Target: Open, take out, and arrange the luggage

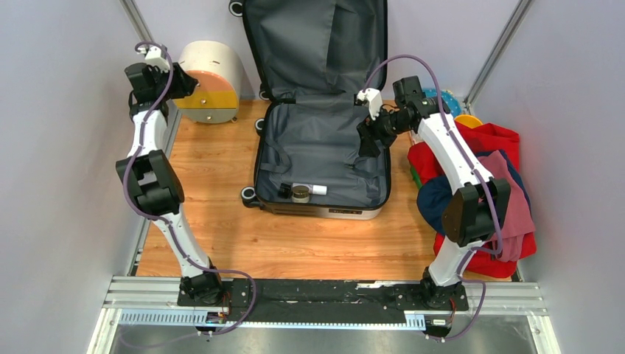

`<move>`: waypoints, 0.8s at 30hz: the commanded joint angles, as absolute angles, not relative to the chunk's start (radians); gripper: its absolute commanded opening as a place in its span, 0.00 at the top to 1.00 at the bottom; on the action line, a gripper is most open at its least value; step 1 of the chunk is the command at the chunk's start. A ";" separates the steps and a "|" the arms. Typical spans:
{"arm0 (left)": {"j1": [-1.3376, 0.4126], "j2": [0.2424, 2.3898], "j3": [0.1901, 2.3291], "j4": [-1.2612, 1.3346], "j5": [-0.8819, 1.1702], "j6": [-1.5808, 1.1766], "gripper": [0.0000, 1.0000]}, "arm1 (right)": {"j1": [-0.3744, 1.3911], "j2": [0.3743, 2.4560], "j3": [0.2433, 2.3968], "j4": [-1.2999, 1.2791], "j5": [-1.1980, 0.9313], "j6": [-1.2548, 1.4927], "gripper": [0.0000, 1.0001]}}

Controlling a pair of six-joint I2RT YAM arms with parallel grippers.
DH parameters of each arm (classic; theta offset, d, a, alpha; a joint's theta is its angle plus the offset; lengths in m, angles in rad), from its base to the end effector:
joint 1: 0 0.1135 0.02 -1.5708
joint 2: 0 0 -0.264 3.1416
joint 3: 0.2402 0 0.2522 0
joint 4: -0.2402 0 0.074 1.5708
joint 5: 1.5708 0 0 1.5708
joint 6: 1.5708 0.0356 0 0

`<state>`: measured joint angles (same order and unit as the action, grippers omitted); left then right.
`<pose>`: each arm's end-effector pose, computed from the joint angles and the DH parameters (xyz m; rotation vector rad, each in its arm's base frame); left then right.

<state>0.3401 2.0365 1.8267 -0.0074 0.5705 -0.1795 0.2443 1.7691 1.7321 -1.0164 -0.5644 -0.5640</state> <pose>0.4704 0.1460 0.3346 -0.0503 1.7689 -0.3925 0.3549 0.1081 0.3328 -1.1514 2.2078 0.6061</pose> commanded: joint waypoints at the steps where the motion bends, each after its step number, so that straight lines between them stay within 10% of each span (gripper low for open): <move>1: 0.348 2.065 1.847 0.017 0.583 -0.215 0.51 | 0.247 1.770 1.790 -1.032 -0.552 -0.554 0.20; 19: 0.338 2.151 1.890 0.043 0.604 -0.258 0.55 | 0.245 1.775 1.798 -1.046 -0.528 -0.552 0.19; 24: 0.334 2.126 1.887 0.023 0.612 -0.270 0.82 | 0.247 1.779 1.810 -1.051 -0.517 -0.558 0.20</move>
